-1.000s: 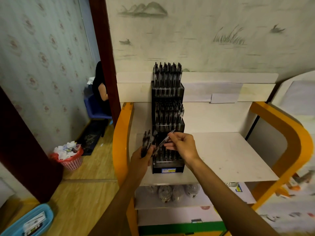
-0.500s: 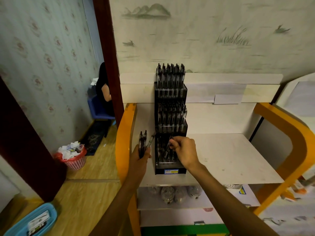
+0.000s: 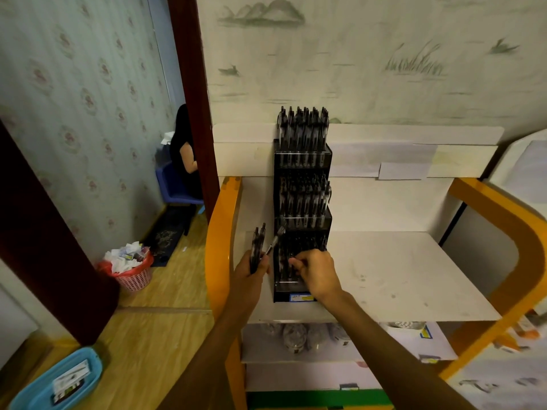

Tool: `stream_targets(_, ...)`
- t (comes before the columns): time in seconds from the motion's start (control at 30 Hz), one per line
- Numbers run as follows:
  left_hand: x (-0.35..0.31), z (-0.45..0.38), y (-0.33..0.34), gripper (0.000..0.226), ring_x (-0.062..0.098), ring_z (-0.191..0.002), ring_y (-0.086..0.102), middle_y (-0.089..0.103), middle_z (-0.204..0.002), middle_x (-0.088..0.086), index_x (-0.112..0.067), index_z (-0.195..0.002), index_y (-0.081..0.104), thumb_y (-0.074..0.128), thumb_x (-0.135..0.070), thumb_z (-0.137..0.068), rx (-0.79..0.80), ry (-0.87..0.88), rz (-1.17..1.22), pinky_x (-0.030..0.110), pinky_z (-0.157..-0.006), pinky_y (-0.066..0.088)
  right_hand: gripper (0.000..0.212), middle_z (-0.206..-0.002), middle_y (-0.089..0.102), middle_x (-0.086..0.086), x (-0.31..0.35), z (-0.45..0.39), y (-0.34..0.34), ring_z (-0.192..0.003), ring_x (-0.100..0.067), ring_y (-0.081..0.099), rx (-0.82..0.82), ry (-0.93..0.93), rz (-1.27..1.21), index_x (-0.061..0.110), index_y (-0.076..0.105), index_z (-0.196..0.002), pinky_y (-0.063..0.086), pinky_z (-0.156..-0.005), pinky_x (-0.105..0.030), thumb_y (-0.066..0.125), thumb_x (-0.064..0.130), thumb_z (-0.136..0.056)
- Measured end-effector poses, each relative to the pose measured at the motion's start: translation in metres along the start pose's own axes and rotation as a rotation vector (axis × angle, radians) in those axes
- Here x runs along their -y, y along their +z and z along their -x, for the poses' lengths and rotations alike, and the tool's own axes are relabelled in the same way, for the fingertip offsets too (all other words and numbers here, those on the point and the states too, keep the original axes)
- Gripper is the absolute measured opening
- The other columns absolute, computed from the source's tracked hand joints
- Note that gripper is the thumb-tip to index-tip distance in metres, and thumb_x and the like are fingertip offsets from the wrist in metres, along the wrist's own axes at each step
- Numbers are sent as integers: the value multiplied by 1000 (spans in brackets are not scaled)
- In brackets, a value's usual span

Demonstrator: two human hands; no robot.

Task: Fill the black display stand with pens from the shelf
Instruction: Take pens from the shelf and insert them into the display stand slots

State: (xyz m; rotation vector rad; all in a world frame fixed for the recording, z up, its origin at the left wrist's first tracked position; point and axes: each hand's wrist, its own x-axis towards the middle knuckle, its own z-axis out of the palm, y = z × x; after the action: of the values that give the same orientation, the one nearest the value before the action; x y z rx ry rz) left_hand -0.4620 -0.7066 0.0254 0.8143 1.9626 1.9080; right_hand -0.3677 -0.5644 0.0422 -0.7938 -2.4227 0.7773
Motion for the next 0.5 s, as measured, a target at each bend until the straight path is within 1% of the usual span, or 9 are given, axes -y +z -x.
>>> stream_targets(0.07, 2, -2, 1, 15, -1, -56, 49, 64, -76, -1, -18, -92, 62, 52, -23, -103, 3, 8, -2, 23, -59, 39, 30, -74, 72, -11, -1, -2, -1, -78, -14, 69, 23, 14, 17, 2, 75, -77, 42, -64, -17, 66, 24, -95)
stream_targets(0.13, 3, -4, 1, 13, -3, -57, 52, 67, -77, -5, -22, -93, 62, 53, -26, -102, 7, 4, -6, 24, -59, 39, 28, -72, 72, -8, -1, -3, -4, -72, -17, 69, 43, 24, -16, 7, 76, -80, 49, -68, -23, 68, 30, -93)
stream_targets(0.17, 3, -6, 2, 12, -3, -57, 53, 68, -77, -6, -24, -93, 62, 54, -28, -101, 14, 0, -12, 24, -59, 39, 28, -71, 73, -5, 0, -2, -7, -69, -15, 68, 34, 19, -42, 9, 77, -81, 51, -69, -24, 69, 33, -92)
stream_targets(0.27, 2, -9, 4, 10, -3, -56, 54, 69, -75, -6, -26, -97, 63, 55, -29, -101, 48, -21, -5, 24, -57, 39, 26, -65, 69, 4, 2, 2, -17, -62, -8, 64, -118, -13, -137, 16, 75, -77, 49, -64, -22, 64, 31, -95)
stream_targets(0.33, 0, -10, 7, 10, -3, -56, 55, 68, -73, -7, -26, -99, 64, 55, -29, -101, 61, -15, -1, 16, -55, 40, 25, -68, 70, 5, 7, 2, -23, -65, -8, 66, -195, -1, -251, 16, 74, -79, 52, -65, -21, 61, 29, -96)
stream_targets(0.37, -1, -11, 9, 10, -3, -56, 56, 69, -73, -8, -25, -99, 64, 55, -28, -101, 65, -8, -6, 14, -54, 42, 22, -71, 72, 6, 10, 1, -26, -68, -8, 68, -201, 15, -337, 18, 75, -83, 53, -67, -19, 61, 30, -95)
stream_targets(0.43, -4, -11, 14, 9, -3, -56, 58, 71, -74, -7, -25, -100, 64, 56, -28, -100, 74, -4, -9, 10, -55, 44, 16, -77, 75, 6, 17, -1, -31, -71, -10, 71, -159, 59, -537, 21, 76, -89, 56, -69, -18, 66, 33, -94)
stream_targets(0.5, -6, -10, 18, 10, -4, -56, 58, 72, -76, -4, -24, -101, 64, 55, -29, -101, 101, -10, -15, 9, -56, 43, 14, -79, 76, 0, 21, -4, -34, -71, -17, 73, -106, 103, -710, 16, 76, -92, 59, -68, -23, 69, 27, -92)
